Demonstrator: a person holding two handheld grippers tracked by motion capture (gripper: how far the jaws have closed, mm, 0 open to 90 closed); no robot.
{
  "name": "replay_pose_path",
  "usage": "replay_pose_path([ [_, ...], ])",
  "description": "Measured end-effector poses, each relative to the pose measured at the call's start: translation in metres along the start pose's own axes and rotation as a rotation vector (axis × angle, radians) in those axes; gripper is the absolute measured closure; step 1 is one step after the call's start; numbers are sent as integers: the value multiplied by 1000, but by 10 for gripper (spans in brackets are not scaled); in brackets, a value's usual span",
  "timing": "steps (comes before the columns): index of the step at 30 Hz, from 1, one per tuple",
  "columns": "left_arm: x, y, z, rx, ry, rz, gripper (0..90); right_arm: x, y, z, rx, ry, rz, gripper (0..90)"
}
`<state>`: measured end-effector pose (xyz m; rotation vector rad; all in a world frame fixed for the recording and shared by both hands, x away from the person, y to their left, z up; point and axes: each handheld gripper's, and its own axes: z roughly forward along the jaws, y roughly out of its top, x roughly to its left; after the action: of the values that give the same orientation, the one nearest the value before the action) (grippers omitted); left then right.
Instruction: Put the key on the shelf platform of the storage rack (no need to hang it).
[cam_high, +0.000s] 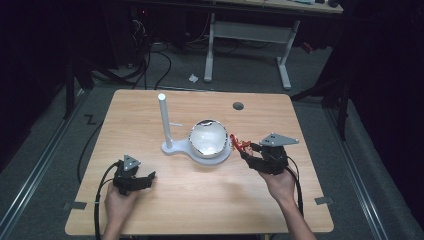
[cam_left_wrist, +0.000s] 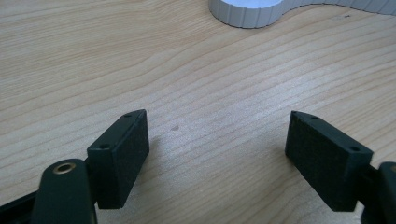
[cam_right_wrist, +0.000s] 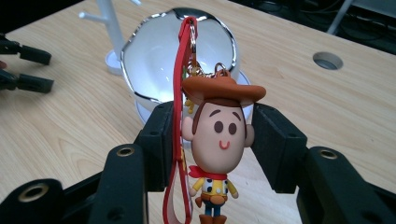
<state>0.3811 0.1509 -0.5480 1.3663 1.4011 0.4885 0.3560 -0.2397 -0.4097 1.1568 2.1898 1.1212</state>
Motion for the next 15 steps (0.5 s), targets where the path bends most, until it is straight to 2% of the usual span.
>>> replay_pose_path([
  [9,0,0,0,0,0,0,221,11,16,14,-1,39,-28,519],
  [15,0,0,0,0,0,0,221,14,24,21,-3,59,-37,519],
])
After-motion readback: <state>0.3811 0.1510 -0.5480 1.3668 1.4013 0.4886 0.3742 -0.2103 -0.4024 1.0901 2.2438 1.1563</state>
